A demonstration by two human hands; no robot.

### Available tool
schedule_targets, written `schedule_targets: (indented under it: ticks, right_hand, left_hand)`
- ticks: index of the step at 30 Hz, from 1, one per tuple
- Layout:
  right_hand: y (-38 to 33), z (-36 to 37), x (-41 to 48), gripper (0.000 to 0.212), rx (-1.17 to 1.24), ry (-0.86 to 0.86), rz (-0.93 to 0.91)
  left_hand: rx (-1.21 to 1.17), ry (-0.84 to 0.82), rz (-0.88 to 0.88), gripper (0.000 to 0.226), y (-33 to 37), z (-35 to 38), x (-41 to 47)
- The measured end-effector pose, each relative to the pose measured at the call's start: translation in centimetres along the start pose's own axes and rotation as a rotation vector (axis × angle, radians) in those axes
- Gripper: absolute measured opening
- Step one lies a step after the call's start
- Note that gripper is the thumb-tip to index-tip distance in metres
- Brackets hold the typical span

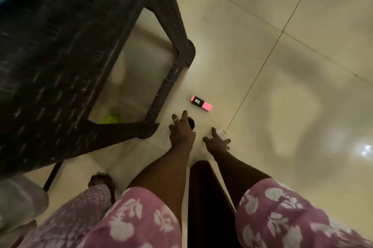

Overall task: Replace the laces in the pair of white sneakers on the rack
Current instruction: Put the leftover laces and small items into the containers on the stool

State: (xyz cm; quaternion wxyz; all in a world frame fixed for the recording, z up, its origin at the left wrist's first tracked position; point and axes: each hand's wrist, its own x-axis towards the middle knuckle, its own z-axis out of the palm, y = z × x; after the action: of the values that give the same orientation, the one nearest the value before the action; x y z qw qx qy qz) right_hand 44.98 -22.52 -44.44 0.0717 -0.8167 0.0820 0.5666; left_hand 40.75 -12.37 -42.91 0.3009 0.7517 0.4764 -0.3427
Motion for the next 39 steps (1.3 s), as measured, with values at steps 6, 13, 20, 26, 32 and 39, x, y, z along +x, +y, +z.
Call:
schedule_targets:
  ticks: [6, 13, 20, 26, 32, 39]
  right_hand:
    - [0.2, 1.3, 1.5, 0.071, 0.09, -0.059, 0.034]
    - [0.3, 1.3, 0.2, 0.072, 0.195, -0.003, 0.034]
    - [-0.7, 0.5, -0.6, 0.082, 0.158, -0.045, -0.037]
    - [-0.4, 0.5, -0.7, 0.072, 0.038, -0.037, -0.097]
    - [0.5, 0.7, -1.3, 0.065, 0.003, -0.012, -0.111]
    - [-0.1, -0.3, -3.8, 0.069, -0.148, 0.071, -0.267]
  left_hand:
    - [0.012, 0.004, 0.031, 0.069, -0.3, 1.5, 1.3]
    - [-0.013, 0.004, 0.013, 0.057, -0.5, 1.3, 0.9]
    - [0.072, -0.107, 0.079, 0.08, -0.2, 2.3, 0.1]
    - [0.068, -0.104, 0.122, 0.061, 0.4, 2.1, 0.4]
    - [0.027, -0.088, 0.141, 0.058, 0.6, 1.4, -0.1]
    - [-0.042, -0.019, 0.141, 0.067, 1.6, -0.5, -2.4]
